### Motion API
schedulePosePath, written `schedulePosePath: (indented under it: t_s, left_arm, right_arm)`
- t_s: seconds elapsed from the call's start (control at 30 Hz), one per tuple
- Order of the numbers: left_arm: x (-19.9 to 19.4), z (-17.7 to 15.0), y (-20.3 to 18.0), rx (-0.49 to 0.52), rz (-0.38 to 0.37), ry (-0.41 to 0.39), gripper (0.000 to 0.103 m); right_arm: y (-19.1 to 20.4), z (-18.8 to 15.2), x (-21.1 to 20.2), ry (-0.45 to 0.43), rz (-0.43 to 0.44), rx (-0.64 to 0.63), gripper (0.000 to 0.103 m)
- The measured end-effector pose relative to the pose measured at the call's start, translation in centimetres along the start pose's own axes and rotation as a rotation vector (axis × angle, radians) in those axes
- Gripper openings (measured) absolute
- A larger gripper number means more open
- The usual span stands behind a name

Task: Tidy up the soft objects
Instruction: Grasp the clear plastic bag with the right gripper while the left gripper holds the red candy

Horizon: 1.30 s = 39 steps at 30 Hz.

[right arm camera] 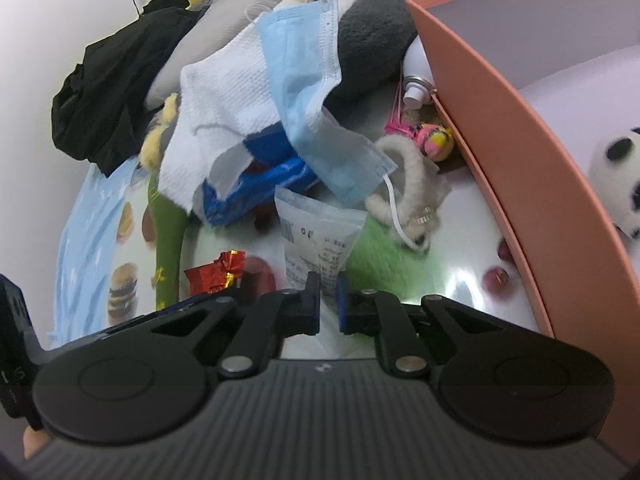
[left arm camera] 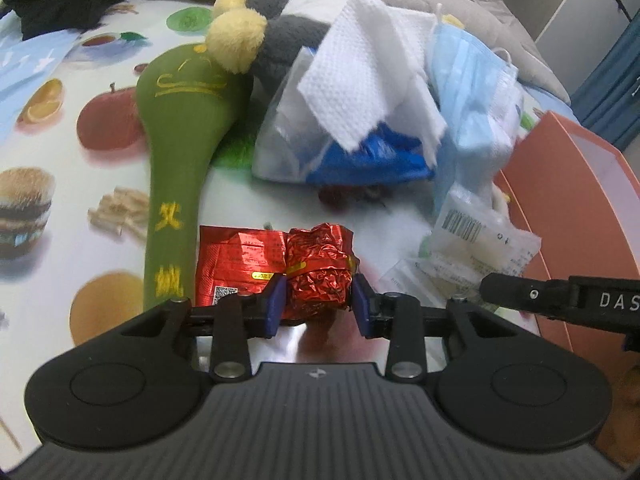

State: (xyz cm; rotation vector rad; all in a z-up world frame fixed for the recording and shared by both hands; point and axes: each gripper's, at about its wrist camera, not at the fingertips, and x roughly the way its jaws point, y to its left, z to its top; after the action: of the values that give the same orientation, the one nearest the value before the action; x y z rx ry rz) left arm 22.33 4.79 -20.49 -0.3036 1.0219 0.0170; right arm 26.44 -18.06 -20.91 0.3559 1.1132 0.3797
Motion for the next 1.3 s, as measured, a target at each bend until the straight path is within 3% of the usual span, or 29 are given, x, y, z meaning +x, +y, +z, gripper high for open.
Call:
schedulePosePath:
  t_s: [0.43,0.57,0.77,0.87,1.3]
  left_arm:
    - [-4.6,-5.9,-1.6,0.011,-0.026,-0.019,0.041]
    - [-5.8,-7.1,-1.9,0.014,-0.028,-0.031,0.041]
    - [-7.4,-8.3,-2.2,0.012,-0.043,-0.058,0.041]
    - [-7.7,-8.4,-2.3,0.001,-0.041,-0.072,0.041]
    - [-4.6,-6.3,-1.5,-0.015,-0.016,-0.011,0.041]
  right_arm:
    - [-1.7,-6.5,-3.7,-0.003,-0.05,0.112,0.015]
    - [-2.1,-7.5,-4.7,0.005,-0.061,0.109,0.048]
    - [-2.0,-8.8,-7.3,-0.052,-0.077,0.019,0.055]
    - [-1.9,-8.9,-7.9,-0.072,-0.095,-0.047,0.069]
    - [-0.2,-6.2,-1.3,-0.045,-0.174,-0.357,0.067]
